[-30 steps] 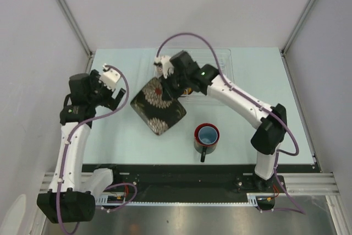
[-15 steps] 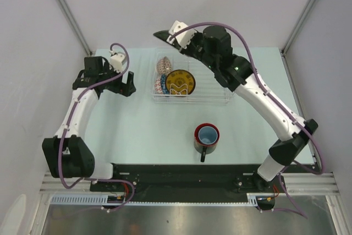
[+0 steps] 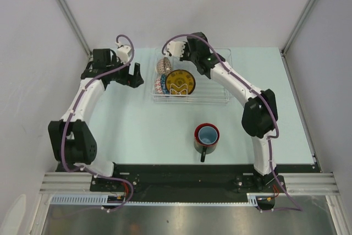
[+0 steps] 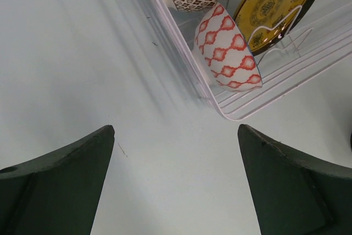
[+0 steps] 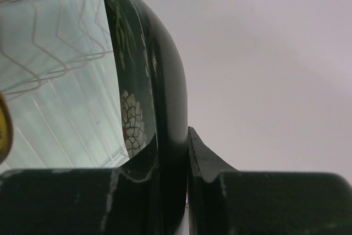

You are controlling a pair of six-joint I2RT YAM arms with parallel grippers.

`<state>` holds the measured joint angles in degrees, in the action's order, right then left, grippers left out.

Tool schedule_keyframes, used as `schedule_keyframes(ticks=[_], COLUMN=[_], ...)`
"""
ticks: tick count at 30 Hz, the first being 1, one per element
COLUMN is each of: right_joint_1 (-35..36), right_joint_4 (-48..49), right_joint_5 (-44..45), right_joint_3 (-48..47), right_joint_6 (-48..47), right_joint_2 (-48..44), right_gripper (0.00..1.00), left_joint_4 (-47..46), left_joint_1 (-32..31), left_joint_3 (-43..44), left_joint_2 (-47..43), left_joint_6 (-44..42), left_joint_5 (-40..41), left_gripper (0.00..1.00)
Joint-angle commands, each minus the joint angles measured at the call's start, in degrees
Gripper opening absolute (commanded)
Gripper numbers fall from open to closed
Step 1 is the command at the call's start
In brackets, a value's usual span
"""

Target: Load the mixed dishes into the dish rack

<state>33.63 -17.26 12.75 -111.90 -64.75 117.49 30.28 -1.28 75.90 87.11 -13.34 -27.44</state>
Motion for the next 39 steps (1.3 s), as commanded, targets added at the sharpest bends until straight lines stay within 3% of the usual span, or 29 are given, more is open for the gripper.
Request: schedule_keyframes(ticks=[1,26,39], right_joint_1=[0.83,-0.58,-1.37], right_joint_4=[12.51,13.65,12.42], right_joint_5=[-1.67,-7.21,-6.78], right_joint_3=[-6.23,-6.67,-8.51], right_joint_6=[-2.93,-1.08,-3.89], right_joint_2=[-2.1,4.5,0.55], right_gripper=[0.0,0.0,0.0], left_joint_4=[-2.51,-4.53,-6.55], left_joint_1=[-0.56,-0.74,-0.74], left_joint_3=[3.9,1.97,-1.54], left_joint_2=[3.15,4.21,4.56], left_joint_6=[2.53,-0.1,0.16], left_joint_5=[-2.35,-0.42,-0.6], left_gripper=[1.0,1.0,1.0])
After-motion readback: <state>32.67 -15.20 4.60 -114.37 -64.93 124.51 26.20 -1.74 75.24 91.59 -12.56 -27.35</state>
